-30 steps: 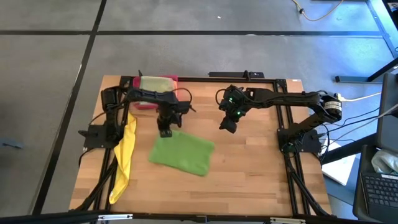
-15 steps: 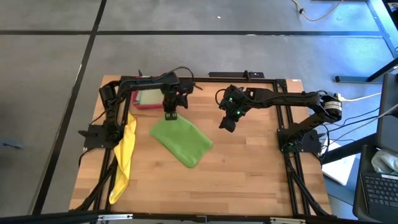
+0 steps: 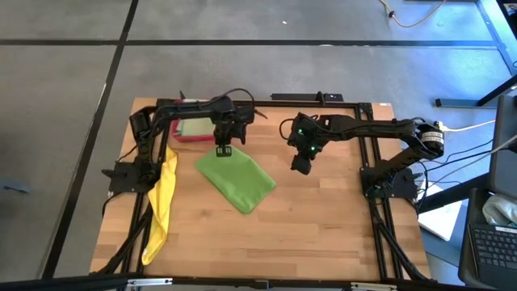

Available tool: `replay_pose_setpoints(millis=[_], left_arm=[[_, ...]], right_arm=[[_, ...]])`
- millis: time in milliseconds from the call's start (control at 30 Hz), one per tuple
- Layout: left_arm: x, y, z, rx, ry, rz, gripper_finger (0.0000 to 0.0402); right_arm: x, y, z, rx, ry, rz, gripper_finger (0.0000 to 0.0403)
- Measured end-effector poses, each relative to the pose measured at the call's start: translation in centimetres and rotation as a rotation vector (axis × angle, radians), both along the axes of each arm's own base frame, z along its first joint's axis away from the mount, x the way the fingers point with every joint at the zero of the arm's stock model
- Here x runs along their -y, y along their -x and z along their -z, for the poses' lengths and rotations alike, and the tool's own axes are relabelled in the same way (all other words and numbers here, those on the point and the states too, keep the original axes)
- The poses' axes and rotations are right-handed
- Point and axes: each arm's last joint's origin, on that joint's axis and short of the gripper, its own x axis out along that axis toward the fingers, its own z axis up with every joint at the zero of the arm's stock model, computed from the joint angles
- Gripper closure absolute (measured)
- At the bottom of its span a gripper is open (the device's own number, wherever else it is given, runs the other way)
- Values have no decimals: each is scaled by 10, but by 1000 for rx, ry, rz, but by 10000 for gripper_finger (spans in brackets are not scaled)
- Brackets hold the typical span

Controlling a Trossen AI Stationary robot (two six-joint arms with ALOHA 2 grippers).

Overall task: Fold microfiber towels
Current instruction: Fold the green microfiber towel

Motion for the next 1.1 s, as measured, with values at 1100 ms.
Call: replay_pose_setpoints(millis=[1100], left_arm=[[42, -61, -2, 237, -76, -167, 401]], right_arm=[[-3, 21, 62, 14, -88, 30, 251]])
